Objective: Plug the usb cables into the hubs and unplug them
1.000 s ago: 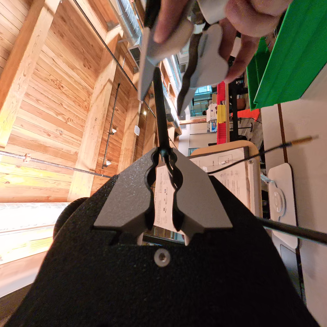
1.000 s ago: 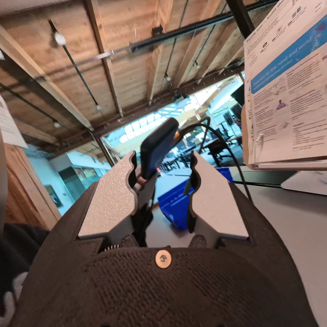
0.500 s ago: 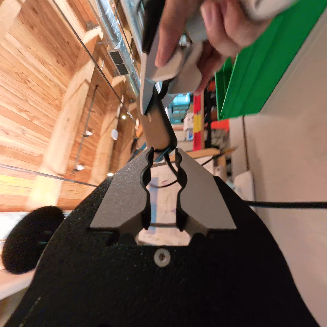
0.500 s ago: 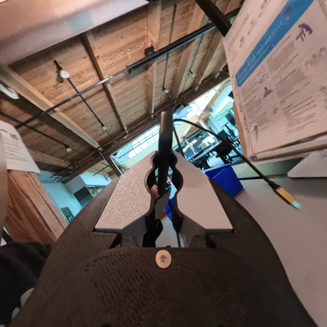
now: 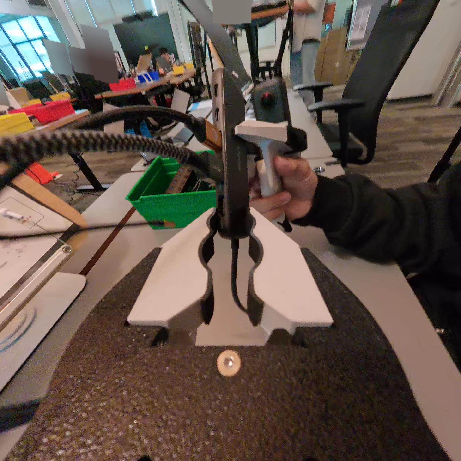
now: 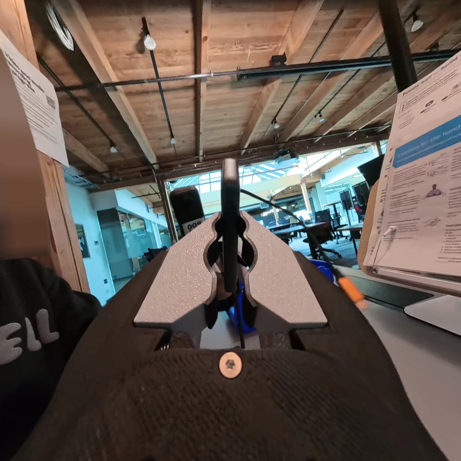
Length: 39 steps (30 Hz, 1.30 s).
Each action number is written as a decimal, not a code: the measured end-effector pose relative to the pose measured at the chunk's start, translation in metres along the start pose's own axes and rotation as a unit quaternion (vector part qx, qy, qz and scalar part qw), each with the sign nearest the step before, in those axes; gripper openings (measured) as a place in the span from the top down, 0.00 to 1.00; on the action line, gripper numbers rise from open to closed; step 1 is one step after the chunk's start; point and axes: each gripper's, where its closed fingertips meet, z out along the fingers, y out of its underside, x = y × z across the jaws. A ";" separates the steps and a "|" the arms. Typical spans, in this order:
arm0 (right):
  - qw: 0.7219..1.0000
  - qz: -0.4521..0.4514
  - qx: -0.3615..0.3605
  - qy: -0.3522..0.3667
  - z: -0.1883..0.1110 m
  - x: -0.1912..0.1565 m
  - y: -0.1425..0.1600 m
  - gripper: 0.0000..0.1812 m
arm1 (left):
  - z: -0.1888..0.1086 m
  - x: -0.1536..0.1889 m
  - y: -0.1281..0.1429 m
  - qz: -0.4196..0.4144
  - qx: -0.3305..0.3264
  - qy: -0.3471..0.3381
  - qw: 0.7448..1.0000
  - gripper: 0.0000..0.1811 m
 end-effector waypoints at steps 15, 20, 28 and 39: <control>0.976 0.110 -0.184 0.036 -0.015 0.021 0.054 0.65 | -0.018 -0.042 0.023 0.492 -0.137 -0.182 0.840 0.95; 0.972 0.077 -0.216 0.054 -0.015 0.024 0.067 0.76 | -0.017 -0.039 0.022 0.522 -0.133 -0.182 0.823 0.95; 0.976 0.062 -0.201 0.060 -0.016 0.026 0.059 0.68 | -0.023 -0.045 0.024 0.532 -0.145 -0.188 0.813 0.95; 0.972 -0.047 -0.217 0.078 -0.017 0.031 0.057 0.75 | -0.024 -0.045 0.023 0.539 -0.144 -0.190 0.808 0.95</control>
